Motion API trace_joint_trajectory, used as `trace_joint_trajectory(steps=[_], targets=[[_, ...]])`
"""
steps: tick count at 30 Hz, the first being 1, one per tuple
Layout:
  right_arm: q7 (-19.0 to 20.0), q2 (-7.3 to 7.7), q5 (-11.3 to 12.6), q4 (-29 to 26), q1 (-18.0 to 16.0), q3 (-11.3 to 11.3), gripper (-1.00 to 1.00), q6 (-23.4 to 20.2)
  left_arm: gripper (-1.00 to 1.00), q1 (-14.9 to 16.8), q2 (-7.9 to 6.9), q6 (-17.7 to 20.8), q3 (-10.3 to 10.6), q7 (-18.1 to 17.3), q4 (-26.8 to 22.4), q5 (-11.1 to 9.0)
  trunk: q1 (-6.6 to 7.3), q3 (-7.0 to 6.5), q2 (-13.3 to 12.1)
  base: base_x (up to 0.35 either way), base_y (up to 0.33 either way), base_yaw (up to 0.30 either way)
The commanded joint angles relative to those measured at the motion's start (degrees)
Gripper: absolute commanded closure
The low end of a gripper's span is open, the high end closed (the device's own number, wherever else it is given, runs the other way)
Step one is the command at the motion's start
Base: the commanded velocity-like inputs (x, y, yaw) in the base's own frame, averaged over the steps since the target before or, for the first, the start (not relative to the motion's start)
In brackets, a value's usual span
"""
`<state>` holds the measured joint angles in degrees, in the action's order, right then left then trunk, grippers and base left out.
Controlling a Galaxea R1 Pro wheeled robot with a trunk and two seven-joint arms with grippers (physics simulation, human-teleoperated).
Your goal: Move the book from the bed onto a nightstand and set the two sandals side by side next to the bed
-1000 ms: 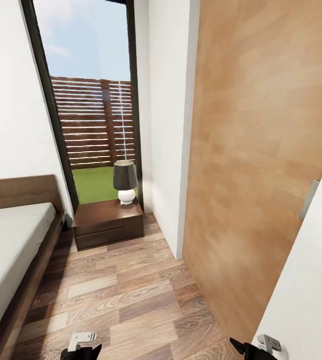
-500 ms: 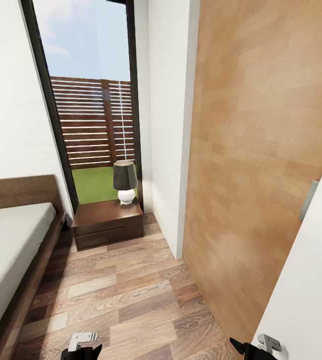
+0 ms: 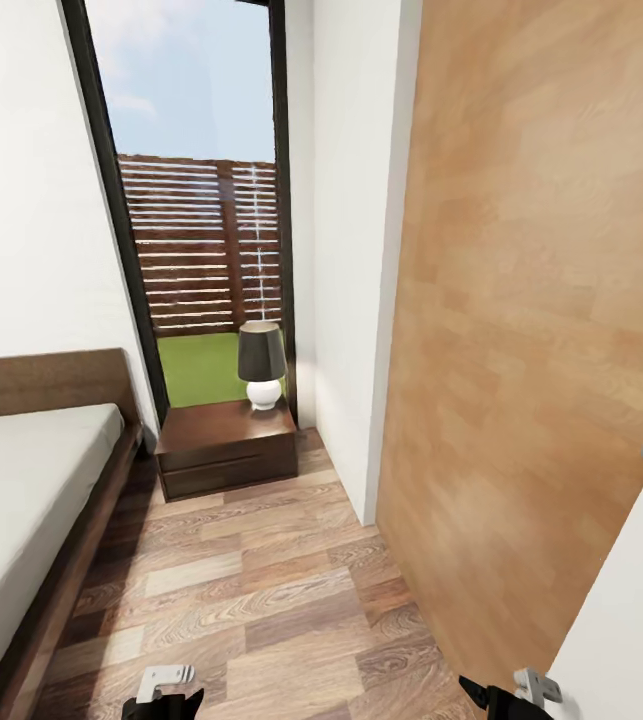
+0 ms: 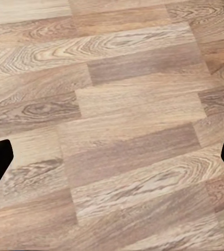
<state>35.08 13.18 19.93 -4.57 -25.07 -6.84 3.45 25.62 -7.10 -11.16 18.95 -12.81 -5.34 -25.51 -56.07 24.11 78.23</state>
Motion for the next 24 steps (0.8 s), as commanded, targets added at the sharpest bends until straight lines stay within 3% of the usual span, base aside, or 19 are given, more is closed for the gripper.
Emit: trace_joint_trajectory(steps=[1,24], targets=[[0.3,0.00,-0.3,0.1,-0.1,-0.5,-1.00,0.2,-1.00,0.0,-0.02,-0.2,0.5,-0.2,0.1,-0.6,-0.02,0.06,0.0,0.166,0.000,0.005],[0.2,0.00,-0.3,0.1,0.0,-0.5,-1.00,0.2,-1.00,0.0,-0.02,-0.2,0.5,-0.2,0.1,-0.6,-0.02,0.06,0.0,0.057,-0.034,0.001]])
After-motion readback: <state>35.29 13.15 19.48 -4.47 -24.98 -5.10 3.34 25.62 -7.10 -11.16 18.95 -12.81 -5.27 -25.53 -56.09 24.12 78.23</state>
